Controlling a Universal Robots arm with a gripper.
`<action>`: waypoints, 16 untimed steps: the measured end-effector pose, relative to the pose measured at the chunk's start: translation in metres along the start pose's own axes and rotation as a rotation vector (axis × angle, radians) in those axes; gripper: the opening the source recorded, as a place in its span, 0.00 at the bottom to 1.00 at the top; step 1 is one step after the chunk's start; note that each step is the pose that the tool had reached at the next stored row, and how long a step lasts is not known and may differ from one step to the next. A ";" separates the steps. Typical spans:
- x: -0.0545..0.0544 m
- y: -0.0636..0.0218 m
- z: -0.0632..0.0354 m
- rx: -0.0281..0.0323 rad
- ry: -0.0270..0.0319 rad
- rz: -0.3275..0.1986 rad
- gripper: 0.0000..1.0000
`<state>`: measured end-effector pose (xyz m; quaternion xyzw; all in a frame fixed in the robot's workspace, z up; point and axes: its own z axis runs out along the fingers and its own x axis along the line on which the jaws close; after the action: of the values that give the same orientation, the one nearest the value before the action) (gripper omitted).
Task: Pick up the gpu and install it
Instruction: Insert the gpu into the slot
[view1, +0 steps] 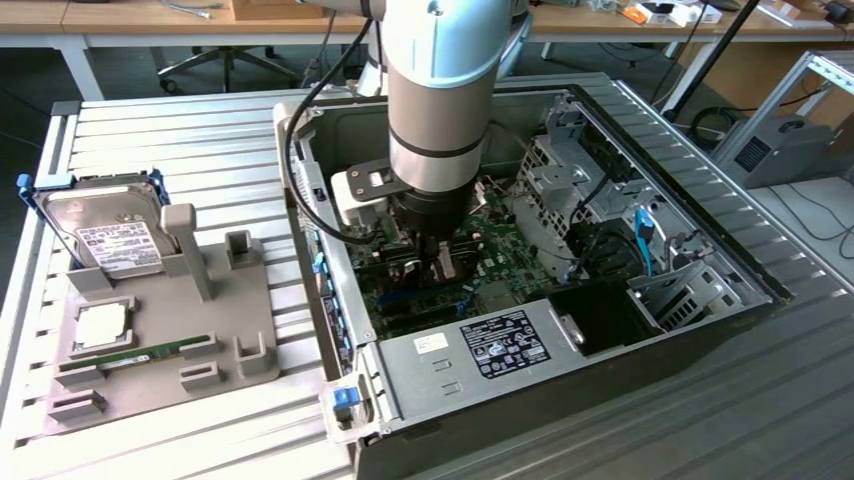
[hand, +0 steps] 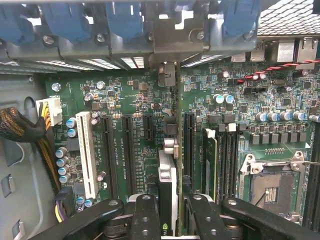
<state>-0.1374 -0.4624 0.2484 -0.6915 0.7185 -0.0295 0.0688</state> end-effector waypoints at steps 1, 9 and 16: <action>0.000 0.0000 0.0000 0.0000 0.0000 0.000 0.27; 0.000 0.0004 0.0003 0.0033 0.0001 0.000 0.27; 0.000 0.0007 0.0022 0.0082 -0.0001 0.000 0.27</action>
<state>-0.1378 -0.4624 0.2461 -0.6914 0.7182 -0.0324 0.0717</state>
